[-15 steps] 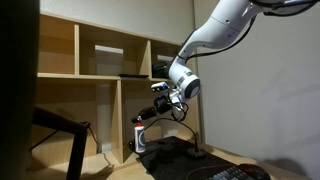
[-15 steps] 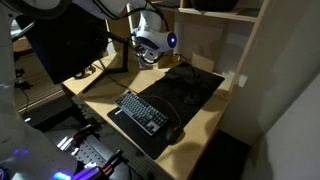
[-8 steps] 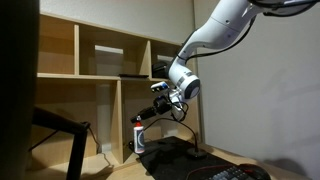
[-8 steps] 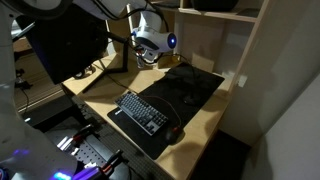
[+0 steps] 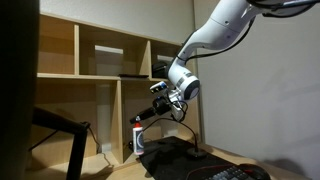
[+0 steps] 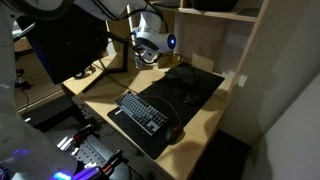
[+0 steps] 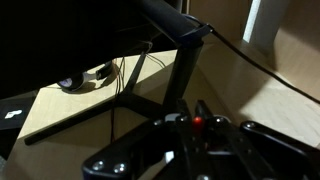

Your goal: Remove the object from the shelve and put it on the table

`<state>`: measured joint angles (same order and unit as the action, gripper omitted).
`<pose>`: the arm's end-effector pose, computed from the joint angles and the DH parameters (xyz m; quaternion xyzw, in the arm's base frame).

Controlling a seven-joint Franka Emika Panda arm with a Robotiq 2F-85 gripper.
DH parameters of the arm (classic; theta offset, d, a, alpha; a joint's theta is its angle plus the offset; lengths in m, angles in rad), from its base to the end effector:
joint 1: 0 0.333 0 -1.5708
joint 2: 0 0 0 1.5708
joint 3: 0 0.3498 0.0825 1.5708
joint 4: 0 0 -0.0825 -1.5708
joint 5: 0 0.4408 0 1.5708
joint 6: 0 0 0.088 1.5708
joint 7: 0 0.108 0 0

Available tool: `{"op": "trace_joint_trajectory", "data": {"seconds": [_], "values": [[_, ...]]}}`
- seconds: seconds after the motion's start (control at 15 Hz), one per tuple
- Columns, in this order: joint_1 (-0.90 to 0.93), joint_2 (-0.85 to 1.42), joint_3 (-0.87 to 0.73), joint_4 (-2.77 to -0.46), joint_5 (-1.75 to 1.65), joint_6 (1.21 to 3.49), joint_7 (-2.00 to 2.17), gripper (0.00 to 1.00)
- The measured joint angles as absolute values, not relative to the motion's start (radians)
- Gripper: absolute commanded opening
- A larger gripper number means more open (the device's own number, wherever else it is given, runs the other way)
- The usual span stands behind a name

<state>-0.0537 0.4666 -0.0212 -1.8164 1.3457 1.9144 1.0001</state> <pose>0.7016 0.0190 0.2920 -0.5023 0.6646 0.3660 0.4148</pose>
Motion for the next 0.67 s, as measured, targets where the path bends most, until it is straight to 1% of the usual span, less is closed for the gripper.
{"op": "trace_joint_trajectory", "data": {"seconds": [0.4, 0.67], "values": [[-0.014, 0.687, -0.003, -1.725, 1.384, 1.921, 1.029, 0.03], [-0.022, 0.734, -0.004, -1.725, 1.513, 1.941, 0.93, 0.03]]}}
